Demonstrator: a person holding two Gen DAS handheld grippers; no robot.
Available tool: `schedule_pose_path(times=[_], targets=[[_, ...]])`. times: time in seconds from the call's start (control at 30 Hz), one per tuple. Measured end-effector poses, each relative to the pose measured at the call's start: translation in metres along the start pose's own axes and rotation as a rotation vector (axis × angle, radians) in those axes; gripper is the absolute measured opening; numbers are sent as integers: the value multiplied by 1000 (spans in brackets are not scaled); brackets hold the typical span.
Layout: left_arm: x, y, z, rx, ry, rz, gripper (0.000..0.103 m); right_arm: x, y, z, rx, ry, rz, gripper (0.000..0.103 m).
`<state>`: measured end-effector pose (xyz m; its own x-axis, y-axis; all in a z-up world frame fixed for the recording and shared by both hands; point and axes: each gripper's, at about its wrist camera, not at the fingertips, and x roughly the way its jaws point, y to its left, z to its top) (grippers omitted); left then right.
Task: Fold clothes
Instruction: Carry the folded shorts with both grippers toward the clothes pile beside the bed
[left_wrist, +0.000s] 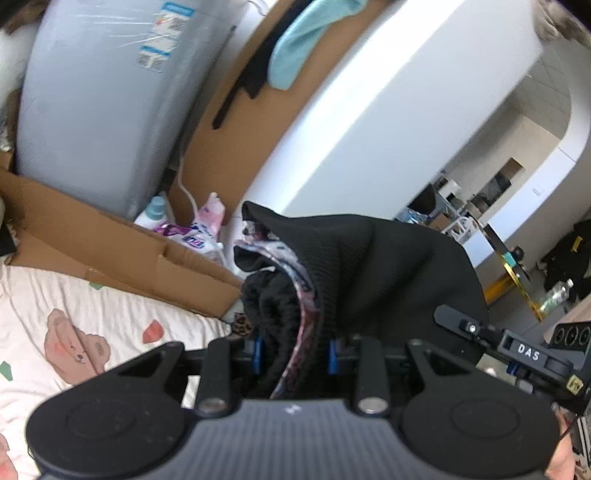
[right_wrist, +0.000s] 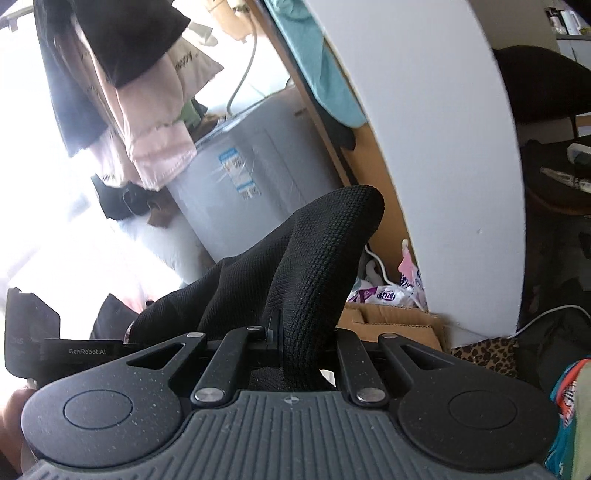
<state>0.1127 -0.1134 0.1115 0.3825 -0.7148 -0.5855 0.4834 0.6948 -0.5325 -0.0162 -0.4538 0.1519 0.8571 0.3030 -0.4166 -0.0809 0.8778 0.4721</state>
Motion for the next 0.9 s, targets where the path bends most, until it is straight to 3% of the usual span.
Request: schedule_pose_path(times=[0.17, 0.33, 0.6, 0.9], targets=[[15, -24, -9, 0, 26, -25, 33, -30, -20, 0, -17, -11, -19, 8], [56, -29, -27, -14, 79, -68, 33, -44, -55, -9, 9, 1, -57, 8], [140, -16, -59, -25, 180, -145, 33, -37, -125, -51, 61, 34, -149, 8], [215, 10, -103, -31, 242, -217, 33, -6, -182, -95, 58, 69, -255, 8]])
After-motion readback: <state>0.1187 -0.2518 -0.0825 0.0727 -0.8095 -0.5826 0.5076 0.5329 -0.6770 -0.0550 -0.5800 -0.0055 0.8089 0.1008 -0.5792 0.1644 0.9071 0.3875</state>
